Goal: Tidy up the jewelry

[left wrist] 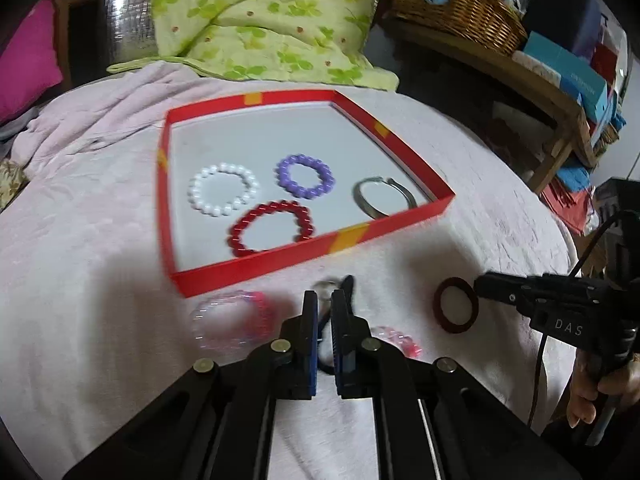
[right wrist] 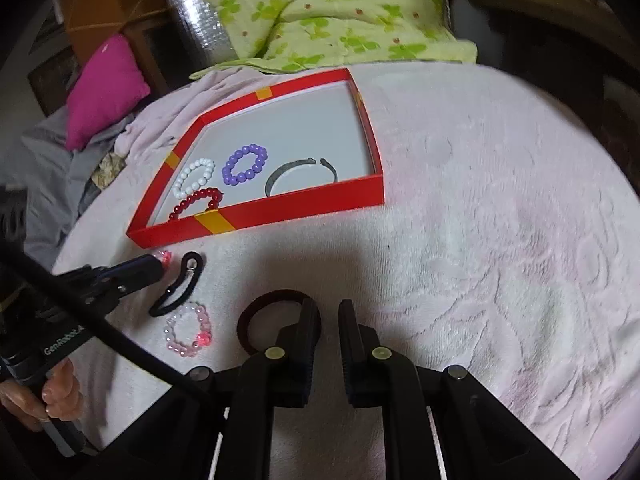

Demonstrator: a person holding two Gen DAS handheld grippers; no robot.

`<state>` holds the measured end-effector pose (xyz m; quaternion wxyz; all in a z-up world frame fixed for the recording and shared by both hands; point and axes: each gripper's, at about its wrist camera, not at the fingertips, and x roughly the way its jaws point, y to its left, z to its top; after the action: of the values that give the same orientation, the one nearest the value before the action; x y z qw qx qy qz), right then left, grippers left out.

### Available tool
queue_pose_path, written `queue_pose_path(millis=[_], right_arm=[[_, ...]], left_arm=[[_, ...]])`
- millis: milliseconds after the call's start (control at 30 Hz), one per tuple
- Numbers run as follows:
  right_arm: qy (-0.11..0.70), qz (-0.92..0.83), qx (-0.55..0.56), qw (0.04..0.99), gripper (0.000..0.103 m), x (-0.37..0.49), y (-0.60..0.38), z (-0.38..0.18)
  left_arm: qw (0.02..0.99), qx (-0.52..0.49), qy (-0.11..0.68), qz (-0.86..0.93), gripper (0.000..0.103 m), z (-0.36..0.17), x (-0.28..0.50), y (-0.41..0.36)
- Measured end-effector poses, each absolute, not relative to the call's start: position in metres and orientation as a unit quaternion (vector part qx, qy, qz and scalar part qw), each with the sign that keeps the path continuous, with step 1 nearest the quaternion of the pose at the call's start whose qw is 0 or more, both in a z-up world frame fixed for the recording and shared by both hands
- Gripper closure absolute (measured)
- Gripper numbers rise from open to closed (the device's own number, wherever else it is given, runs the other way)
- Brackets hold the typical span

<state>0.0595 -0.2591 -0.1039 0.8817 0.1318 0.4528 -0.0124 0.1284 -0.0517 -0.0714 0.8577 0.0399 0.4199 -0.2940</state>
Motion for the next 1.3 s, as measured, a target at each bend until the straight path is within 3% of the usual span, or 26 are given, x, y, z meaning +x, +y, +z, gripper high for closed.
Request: queue_pose_path(millis=[67, 200, 267, 400, 467, 533, 600, 700, 733, 800, 900, 1133, 1300], right_arm=[[0.466, -0.01, 0.139, 0.874, 0.08, 0.062, -0.259, -0.107], [0.472, 0.015, 0.126, 0.873, 0.041, 0.061, -0.249, -0.109], [0.462, 0.031, 0.097, 0.881, 0.04, 0.056, -0.239, -0.106], [0.462, 0.042, 0.041, 0.885, 0.04, 0.05, -0.227, -0.113], [0.462, 0.04, 0.028, 0.885, 0.04, 0.051, -0.226, -0.116], [0.454, 0.038, 0.018, 0.89, 0.043, 0.051, -0.223, -0.117], [0.453, 0.032, 0.009, 0.891, 0.062, 0.054, -0.22, -0.118], [0.446, 0.021, 0.006, 0.895, 0.08, 0.056, -0.22, -0.117], [0.445, 0.017, 0.009, 0.895, 0.082, 0.057, -0.221, -0.117], [0.444, 0.014, 0.014, 0.896, 0.083, 0.056, -0.224, -0.116], [0.445, 0.014, 0.017, 0.895, 0.083, 0.054, -0.227, -0.116], [0.444, 0.016, 0.012, 0.896, 0.083, 0.05, -0.229, -0.115], [0.424, 0.007, 0.012, 0.906, 0.087, 0.046, -0.233, -0.108]], left_arm=[[0.861, 0.036, 0.417, -0.288, 0.097, -0.068, 0.129, -0.044], [0.854, 0.052, 0.427, -0.292, 0.097, -0.071, 0.127, -0.039], [0.847, 0.067, 0.436, -0.298, 0.096, -0.075, 0.124, -0.039], [0.829, 0.094, 0.451, -0.318, 0.094, -0.082, 0.112, -0.04], [0.821, 0.095, 0.458, -0.329, 0.087, -0.084, 0.109, -0.043], [0.814, 0.081, 0.466, -0.337, 0.061, -0.085, 0.11, -0.047], [0.812, 0.068, 0.472, -0.337, 0.051, -0.085, 0.112, -0.05], [0.806, 0.047, 0.482, -0.341, 0.051, -0.089, 0.118, -0.057], [0.806, 0.041, 0.483, -0.34, 0.051, -0.09, 0.121, -0.059], [0.806, 0.035, 0.486, -0.337, 0.053, -0.093, 0.123, -0.062], [0.805, 0.021, 0.49, -0.333, 0.067, -0.095, 0.128, -0.065], [0.805, -0.005, 0.495, -0.327, 0.087, -0.1, 0.136, -0.076], [0.81, -0.002, 0.485, -0.329, 0.092, -0.099, 0.135, -0.087]])
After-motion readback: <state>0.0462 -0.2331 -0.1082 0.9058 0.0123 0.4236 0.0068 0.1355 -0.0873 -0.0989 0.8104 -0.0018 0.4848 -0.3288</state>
